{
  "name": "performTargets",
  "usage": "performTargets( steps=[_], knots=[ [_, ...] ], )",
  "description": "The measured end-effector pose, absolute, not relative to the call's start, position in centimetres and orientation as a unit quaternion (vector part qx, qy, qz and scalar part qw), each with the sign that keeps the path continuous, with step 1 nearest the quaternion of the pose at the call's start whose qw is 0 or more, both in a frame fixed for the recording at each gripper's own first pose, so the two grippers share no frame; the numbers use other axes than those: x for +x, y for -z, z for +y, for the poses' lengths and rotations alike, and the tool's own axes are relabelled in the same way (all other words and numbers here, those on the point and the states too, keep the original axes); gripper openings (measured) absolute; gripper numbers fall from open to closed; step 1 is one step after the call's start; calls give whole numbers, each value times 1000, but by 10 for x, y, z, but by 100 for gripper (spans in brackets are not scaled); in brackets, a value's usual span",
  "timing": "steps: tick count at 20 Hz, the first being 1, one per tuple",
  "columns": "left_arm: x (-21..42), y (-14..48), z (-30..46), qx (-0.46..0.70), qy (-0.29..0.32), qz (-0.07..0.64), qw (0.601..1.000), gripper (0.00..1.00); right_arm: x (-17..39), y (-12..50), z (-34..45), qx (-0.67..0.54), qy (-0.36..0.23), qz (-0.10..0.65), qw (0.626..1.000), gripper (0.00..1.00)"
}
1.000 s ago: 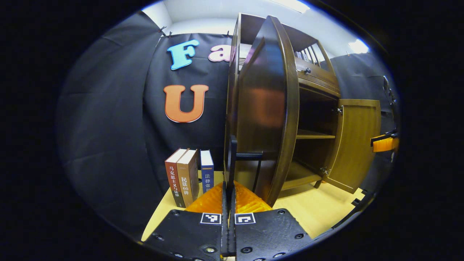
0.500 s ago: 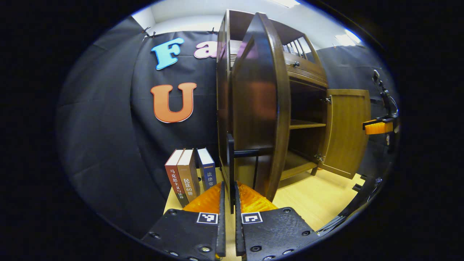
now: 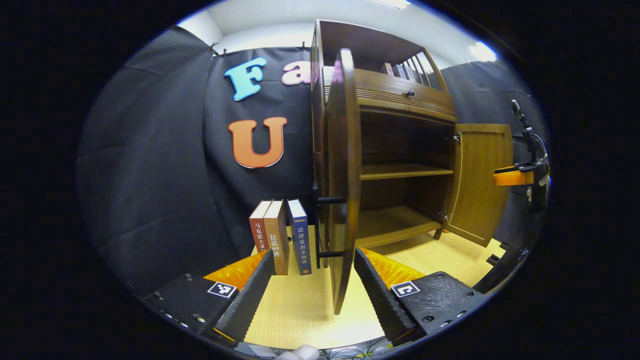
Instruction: Open the right door of the double-door shoe cabinet with the right hand, and open the left door with the left hand.
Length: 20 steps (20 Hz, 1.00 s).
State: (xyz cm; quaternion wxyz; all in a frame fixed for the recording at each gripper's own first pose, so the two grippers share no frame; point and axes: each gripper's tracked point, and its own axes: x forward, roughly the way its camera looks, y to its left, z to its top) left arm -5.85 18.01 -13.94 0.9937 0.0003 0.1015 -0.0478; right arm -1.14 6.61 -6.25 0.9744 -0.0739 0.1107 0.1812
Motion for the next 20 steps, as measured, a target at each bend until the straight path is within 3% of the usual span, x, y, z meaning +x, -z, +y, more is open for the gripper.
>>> performTargets(
  steps=[5,6,11,19,20],
  knots=[
    [-65,97,139,19,16,79,997,96,-9,57,56,-63,-192,106,974,100],
    [-63,85,128,12,9,72,997,100,-9,54,53,-61,-193,104,974,98],
    [-51,26,61,3,0,31,1000,96,-10,32,35,-54,-186,80,978,100],
    [-21,2,-21,2,-8,3,1000,96,-20,9,-9,-34,-128,36,991,100],
    [-19,2,-27,0,-7,3,1000,100,-21,8,-13,-31,-122,35,991,98]
  ],
)
